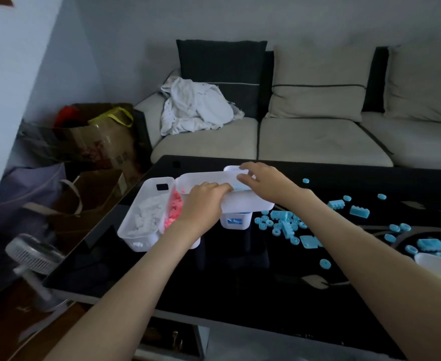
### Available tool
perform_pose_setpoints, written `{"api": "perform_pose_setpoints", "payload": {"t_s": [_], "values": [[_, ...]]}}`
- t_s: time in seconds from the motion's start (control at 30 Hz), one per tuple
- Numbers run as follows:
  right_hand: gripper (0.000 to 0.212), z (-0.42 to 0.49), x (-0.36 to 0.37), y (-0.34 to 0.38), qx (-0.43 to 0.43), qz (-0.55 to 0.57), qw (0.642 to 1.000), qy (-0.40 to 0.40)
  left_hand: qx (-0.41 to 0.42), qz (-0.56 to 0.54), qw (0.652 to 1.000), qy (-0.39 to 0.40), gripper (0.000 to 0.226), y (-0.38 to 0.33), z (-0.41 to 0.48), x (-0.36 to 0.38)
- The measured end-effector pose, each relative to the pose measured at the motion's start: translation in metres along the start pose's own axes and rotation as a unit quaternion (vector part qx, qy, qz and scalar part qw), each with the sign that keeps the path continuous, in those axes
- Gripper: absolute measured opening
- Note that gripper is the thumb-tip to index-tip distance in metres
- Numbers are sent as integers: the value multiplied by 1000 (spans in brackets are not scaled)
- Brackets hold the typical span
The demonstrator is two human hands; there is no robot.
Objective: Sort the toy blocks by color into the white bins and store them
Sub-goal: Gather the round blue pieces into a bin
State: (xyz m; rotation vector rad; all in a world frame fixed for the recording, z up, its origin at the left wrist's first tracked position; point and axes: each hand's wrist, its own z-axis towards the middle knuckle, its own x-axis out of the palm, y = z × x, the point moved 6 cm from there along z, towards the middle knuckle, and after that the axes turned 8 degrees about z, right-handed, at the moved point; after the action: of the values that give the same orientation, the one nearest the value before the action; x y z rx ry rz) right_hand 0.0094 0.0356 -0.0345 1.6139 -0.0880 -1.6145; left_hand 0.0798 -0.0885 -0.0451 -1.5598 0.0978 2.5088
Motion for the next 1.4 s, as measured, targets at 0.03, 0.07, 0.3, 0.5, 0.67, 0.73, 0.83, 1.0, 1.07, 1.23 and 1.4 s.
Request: {"api": "perform_pose_setpoints", "payload": {"t_s": [0.03,0.07,0.3,0.5,0.67,0.73,0.83,1.0,1.07,1.23,1.4], "values": [[47,-9,-2,-2,2,9,1000,3,1,-7,1000,-2,40,-3,-2,-2],[47,-18,-3,-3,2,17,1000,10,4,-13,1000,-2,39,-6,-4,-4],[41,-85,-12,1,16,-8,998,60,41,-32,998,32,35,-41,-30,-19],[11,-131,8,0,3,-107,988,115,34,-27,993,108,38,-58,-66,-22],[20,-161,33,-12,29,-108,985,128,18,5,971,238,36,-59,-88,-5],[18,-170,34,-19,37,-98,986,131,24,21,960,277,38,-61,-93,4],[26,-176,23,-30,29,-39,995,82,37,14,945,326,31,-66,-86,13],[35,-166,-19,-65,94,58,980,-164,16,-77,974,212,25,-77,-46,-3],[47,-160,-23,-96,183,-1,969,-164,12,-97,979,177,22,-82,-25,3],[68,-147,-7,-153,276,-117,954,-10,36,-85,970,224,29,-93,20,49],[54,-122,-11,-174,240,-177,955,-2,67,-14,947,314,51,-108,48,95]]}}
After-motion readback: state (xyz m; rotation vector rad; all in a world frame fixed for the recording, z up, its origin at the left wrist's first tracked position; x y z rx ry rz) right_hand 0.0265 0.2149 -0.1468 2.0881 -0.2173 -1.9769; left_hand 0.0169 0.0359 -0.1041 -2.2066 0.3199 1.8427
